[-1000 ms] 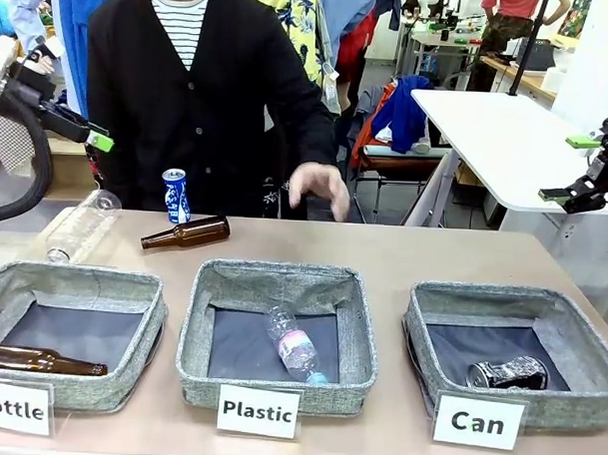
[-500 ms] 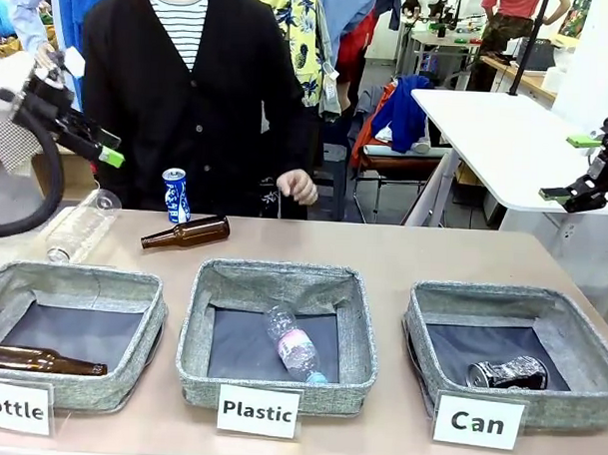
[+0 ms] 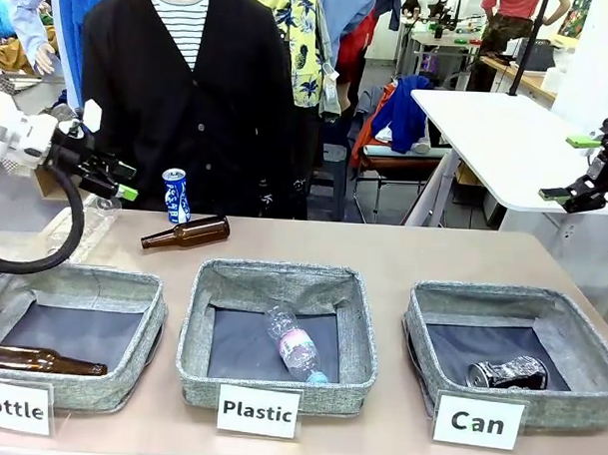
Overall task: Sort the can waste into the basket.
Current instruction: Pick up the can waste from the table and place it in the right Fabric basket.
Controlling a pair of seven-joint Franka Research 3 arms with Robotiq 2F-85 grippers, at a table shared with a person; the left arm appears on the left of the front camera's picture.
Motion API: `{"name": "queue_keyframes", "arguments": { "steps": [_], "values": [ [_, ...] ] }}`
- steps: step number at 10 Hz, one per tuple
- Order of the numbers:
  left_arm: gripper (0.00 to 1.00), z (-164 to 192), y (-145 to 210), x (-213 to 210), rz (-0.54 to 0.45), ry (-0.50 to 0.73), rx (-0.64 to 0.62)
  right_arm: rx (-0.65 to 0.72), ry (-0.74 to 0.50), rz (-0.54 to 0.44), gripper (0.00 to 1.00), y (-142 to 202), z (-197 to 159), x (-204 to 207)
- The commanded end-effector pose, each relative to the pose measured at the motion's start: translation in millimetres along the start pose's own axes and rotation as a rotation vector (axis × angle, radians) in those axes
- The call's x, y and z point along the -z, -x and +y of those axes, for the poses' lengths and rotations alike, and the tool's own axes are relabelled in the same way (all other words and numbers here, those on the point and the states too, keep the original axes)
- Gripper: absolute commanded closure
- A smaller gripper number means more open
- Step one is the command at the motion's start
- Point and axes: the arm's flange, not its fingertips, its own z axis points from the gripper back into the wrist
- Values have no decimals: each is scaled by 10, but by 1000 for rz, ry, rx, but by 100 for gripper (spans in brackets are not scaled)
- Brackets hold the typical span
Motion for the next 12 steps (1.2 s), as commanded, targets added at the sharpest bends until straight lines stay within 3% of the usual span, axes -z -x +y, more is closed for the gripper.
{"name": "queue_keyframes", "arguments": {
  "steps": [1,5,12],
  "values": [
    [0,314,29,171,-36,-3,-78,-23,3,12,0,2,11,-15],
    [0,532,154,533,18,10,-146,-23,3,12,0,2,11,-15],
    [0,678,183,984,13,-12,-125,-23,3,12,0,2,11,-15]
  ]
}}
